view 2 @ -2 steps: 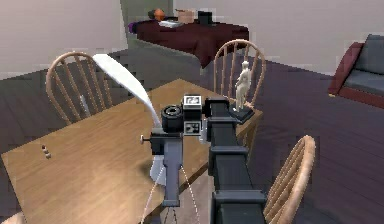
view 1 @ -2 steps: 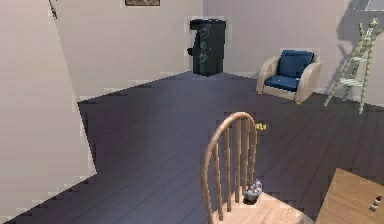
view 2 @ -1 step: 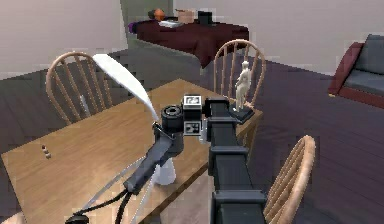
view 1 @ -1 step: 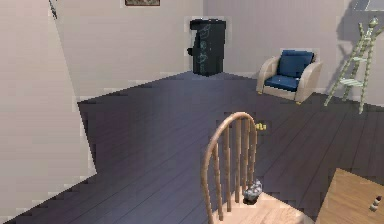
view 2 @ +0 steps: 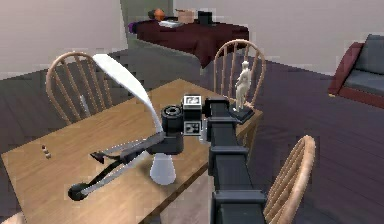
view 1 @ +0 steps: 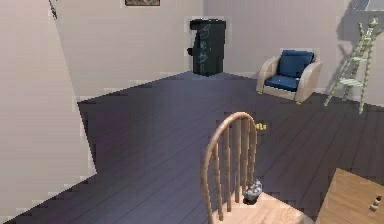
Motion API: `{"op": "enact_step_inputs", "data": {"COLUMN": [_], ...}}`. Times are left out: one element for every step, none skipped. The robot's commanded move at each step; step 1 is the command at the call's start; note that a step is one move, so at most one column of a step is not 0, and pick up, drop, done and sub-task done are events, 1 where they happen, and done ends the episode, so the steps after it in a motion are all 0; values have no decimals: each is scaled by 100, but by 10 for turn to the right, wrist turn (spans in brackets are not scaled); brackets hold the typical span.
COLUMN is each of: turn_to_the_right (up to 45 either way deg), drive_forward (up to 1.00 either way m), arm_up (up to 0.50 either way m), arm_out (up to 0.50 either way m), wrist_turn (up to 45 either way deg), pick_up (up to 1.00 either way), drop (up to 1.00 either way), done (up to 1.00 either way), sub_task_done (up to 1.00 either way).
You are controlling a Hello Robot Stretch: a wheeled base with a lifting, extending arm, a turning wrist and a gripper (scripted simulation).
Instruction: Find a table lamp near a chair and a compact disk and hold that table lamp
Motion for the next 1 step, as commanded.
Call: {"op": "enact_step_inputs", "data": {"turn_to_the_right": [0], "drive_forward": [0], "arm_up": [0], "arm_out": [0], "wrist_turn": [450], "pick_up": [0], "drop": [0], "done": [0], "sub_task_done": [0]}}
